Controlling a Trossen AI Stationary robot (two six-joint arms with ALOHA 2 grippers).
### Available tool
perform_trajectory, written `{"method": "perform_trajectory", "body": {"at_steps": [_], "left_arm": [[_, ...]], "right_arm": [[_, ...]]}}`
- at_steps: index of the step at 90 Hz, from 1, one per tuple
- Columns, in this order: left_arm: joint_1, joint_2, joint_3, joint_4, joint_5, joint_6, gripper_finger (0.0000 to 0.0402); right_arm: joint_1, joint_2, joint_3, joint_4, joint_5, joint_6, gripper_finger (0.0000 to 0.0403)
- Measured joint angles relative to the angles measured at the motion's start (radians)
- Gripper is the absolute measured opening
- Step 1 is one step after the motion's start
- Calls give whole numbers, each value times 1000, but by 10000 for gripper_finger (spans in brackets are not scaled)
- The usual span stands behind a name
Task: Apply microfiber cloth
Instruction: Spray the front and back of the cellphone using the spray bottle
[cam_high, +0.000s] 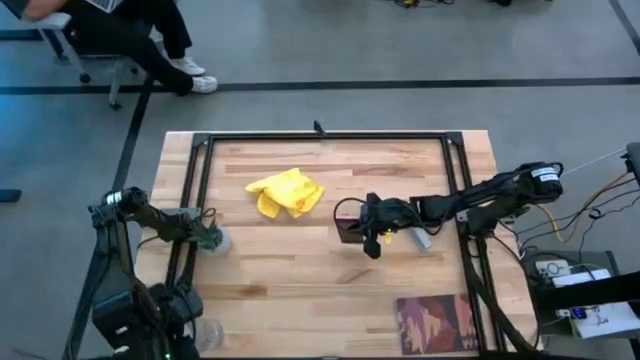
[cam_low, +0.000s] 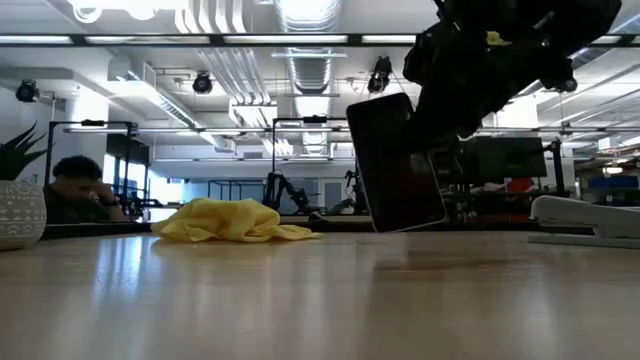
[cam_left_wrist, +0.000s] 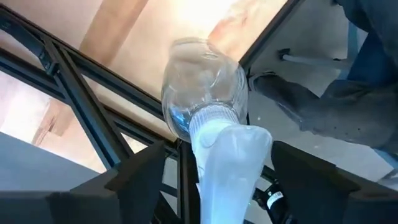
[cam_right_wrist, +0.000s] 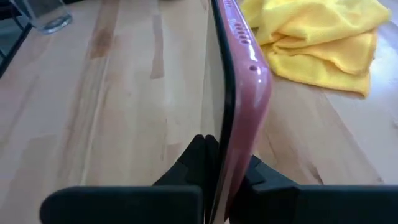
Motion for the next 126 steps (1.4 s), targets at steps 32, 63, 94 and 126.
{"method": "perform_trajectory", "body": {"at_steps": [32,63,94,126], "left_arm": [[13,-3,1,-24,34,61,70],[119,-26,-2,-46,14,130,70],[352,-53,-2,-43,-26,477,70],[733,-53,-2,-39,-31,1166,70]], "right_arm": [[2,-13,0,-21,1,-13,4],[2,-147,0,-146,5,-51,4],[2,-314,0,-286,32,-133,4],[2,-434,0,-453,25,-189,4]]}}
